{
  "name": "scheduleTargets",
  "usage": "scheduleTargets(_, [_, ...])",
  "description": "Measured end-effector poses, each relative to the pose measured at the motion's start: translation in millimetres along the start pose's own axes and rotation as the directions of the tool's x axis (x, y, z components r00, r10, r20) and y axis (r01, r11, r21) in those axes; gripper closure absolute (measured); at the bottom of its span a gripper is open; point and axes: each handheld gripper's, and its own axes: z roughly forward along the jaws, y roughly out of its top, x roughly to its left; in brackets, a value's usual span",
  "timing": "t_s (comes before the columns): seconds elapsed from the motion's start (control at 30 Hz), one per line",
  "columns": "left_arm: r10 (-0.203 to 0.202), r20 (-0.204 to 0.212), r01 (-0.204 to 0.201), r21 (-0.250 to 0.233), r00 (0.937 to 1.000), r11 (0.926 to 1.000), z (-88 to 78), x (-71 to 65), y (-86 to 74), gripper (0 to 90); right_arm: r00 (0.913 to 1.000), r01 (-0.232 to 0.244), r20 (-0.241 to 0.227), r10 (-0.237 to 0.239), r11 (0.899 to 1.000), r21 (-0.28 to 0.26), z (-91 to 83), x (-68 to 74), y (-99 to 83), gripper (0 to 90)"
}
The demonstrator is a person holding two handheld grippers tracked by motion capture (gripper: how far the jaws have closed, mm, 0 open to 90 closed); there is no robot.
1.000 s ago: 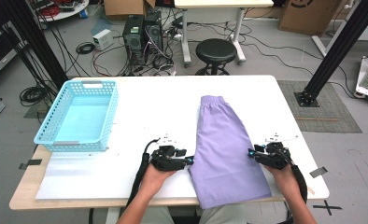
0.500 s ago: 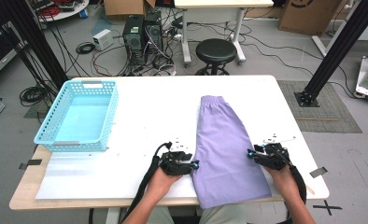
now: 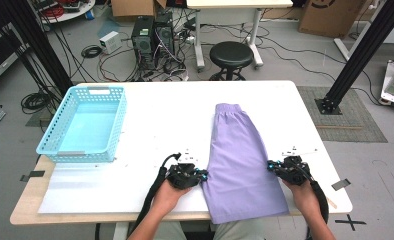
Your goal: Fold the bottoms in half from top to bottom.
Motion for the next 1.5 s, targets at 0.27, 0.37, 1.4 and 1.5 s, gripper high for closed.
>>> scheduleTargets(0.27, [0.010, 0.018, -0.010, 0.005, 0.9998, 0.9999, -20.5, 3.8, -14.1, 86.3, 0.9997, 0.011, -0.021, -0.011, 1.000, -0.008, -10.3, 26.9, -14.6, 88.4])
scheduleTargets(0.37, [0.024, 0.021, -0.025, 0.010, 0.9995, 0.9996, -28.7, 3.2, -20.0, 86.4, 0.9993, 0.018, -0.033, -0.018, 1.000, -0.012, -13.4, 35.8, -19.0, 88.4])
scheduleTargets(1.4, [-0.002, -0.076, 0.001, -0.011, 0.9971, 0.9999, 2.1, 4.7, 1.7, 87.1, 0.9976, -0.056, -0.042, 0.055, 0.998, -0.019, 20.1, 20.4, 16.4, 82.2])
scheduleTargets(1.5, [0.002, -0.075, -0.003, -0.009, 0.9972, 1.0000, -0.4, 1.6, -1.1, 88.0, 0.9987, -0.035, -0.037, 0.034, 0.999, -0.022, 18.4, 25.1, 15.1, 86.8])
